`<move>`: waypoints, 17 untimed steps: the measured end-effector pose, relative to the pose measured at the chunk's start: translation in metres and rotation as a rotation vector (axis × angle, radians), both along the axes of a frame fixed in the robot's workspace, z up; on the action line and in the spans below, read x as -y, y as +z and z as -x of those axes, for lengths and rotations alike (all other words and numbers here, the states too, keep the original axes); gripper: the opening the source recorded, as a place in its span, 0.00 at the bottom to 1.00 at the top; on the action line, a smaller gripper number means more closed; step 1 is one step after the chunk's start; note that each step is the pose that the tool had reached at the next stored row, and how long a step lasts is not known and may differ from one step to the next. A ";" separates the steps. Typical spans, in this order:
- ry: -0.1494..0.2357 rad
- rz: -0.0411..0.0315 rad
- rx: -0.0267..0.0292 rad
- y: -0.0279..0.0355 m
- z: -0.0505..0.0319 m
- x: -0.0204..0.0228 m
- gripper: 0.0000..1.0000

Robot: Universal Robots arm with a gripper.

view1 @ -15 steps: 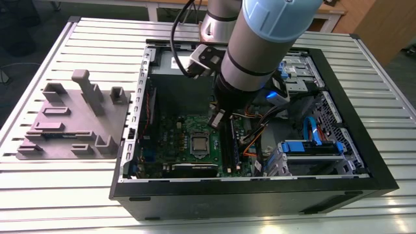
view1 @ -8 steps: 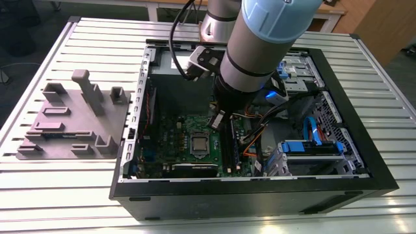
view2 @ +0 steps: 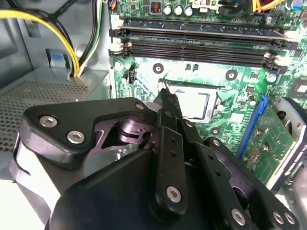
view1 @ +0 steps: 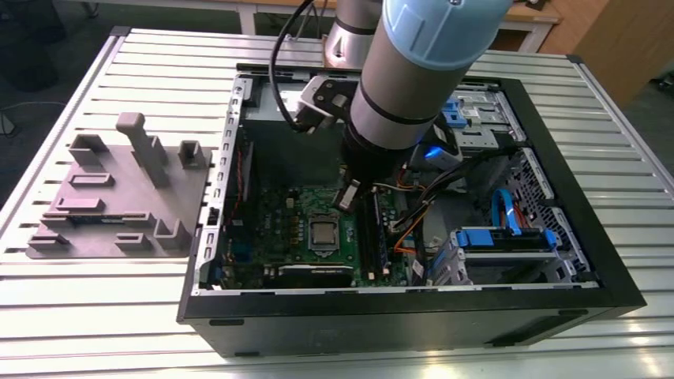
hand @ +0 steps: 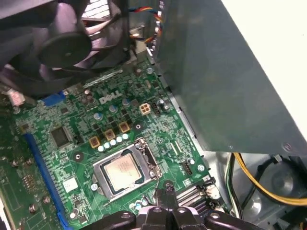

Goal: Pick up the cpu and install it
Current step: 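Install the first cpu locking lever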

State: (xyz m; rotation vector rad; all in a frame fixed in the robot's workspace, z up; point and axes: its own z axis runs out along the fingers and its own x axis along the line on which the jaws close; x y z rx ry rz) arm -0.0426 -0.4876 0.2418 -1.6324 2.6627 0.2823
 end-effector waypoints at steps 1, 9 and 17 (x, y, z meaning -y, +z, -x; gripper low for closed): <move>0.018 -0.0001 0.0002 -0.0003 0.0000 0.0000 0.10; 0.083 0.0019 0.0474 -0.0020 0.0041 0.0000 0.10; 0.195 -0.0009 0.0560 -0.0059 0.0050 0.0000 0.10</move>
